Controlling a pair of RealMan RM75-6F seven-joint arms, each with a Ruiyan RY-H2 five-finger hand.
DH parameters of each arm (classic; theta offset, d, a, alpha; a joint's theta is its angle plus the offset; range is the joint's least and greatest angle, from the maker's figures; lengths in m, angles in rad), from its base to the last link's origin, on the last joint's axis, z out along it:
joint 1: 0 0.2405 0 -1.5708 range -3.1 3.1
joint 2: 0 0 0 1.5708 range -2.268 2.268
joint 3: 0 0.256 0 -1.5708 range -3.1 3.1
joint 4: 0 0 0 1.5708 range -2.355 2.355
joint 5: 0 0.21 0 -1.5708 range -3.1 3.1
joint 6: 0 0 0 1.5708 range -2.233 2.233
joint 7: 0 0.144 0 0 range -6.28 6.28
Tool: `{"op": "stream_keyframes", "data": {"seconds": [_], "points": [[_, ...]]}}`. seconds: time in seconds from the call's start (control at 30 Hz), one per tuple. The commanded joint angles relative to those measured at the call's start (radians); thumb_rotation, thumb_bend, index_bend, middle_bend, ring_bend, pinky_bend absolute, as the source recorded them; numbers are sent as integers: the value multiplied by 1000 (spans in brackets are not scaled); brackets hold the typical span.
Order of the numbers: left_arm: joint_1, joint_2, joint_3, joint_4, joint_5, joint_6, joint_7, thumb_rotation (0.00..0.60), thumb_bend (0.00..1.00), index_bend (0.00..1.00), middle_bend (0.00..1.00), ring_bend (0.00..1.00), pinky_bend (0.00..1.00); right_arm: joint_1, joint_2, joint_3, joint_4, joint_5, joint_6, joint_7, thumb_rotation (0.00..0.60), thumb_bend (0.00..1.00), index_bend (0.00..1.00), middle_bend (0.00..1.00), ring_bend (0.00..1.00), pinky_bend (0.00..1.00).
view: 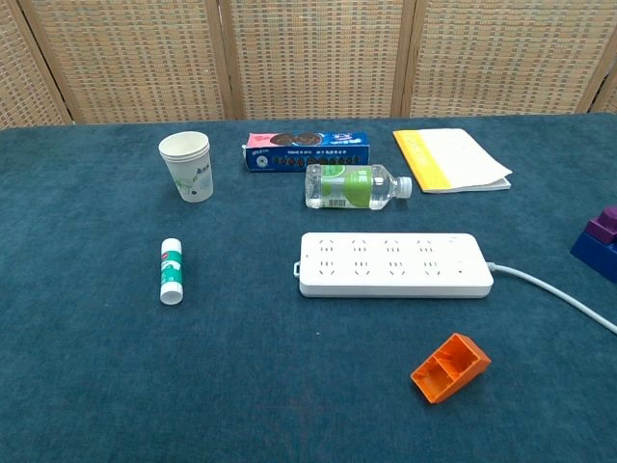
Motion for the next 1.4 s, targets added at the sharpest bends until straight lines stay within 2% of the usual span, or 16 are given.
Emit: {"op": "stream_keyframes", "data": {"seconds": [0.03,0.3,0.33,0.4,0.43,0.47,0.5,0.53,0.57,0.63,0.67,0.73,0.87,1.07,1.17,1.4], "points": [[0,0,1,-3,2,1,4,600,0,0,0,0,0,1,0,-2,-2,-2,-3,-1,600,0,0,0,0,0],[3,-12,0,4,18,12,24,600,0,0,0,0,0,33,-3,-1,-7,-7,-53,48,600,0,0,0,0,0],[2,-15,-2,6,17,10,29,600,0,0,0,0,0,46,-8,4,-4,-11,-65,63,600,0,0,23,12,0],[-3,-22,-4,7,11,0,39,600,0,0,0,0,0,84,-16,16,4,-16,-107,87,600,0,0,156,147,60],[-6,-25,-5,7,7,-7,46,600,0,0,0,0,0,102,-17,19,5,-17,-132,101,600,17,0,287,295,192],[-11,-28,-6,6,2,-17,57,600,0,0,0,0,0,129,-17,23,2,-20,-169,129,600,77,0,424,452,401],[-13,-30,-7,5,-2,-24,64,600,0,0,0,0,0,148,-17,23,-4,-19,-197,156,600,139,0,504,539,549],[-16,-33,-8,4,-6,-30,72,600,0,0,0,0,0,170,-15,23,-11,-15,-235,189,600,258,0,604,640,753],[-18,-35,-10,3,-10,-33,79,600,0,0,0,0,0,186,-11,24,-17,-9,-263,211,600,387,0,678,719,891],[-21,-41,-14,-2,-22,-40,96,600,0,0,0,0,0,236,-19,31,-23,2,-340,250,600,584,0,751,813,991],[-22,-43,-17,-5,-28,-42,104,600,0,0,0,0,0,261,-30,35,-14,11,-376,248,600,675,0,775,851,1000],[-23,-47,-19,-8,-36,-46,115,600,0,0,0,0,0,297,-49,40,-1,24,-429,228,600,762,0,796,884,1000],[-30,-54,-24,-12,-62,-68,140,600,0,0,0,0,0,370,-92,52,19,71,-544,165,600,836,4,806,905,1000],[-39,-63,-33,-14,-91,-86,163,600,0,0,0,0,0,426,-141,63,30,144,-633,110,600,851,136,810,905,1000],[-41,-73,-38,-14,-104,-89,181,600,0,0,0,0,0,455,-169,63,29,181,-677,87,600,851,157,811,905,1000],[-43,-80,-38,-15,-107,-90,195,600,0,0,0,0,0,483,-204,52,37,222,-703,36,600,853,194,810,905,1000]]}}
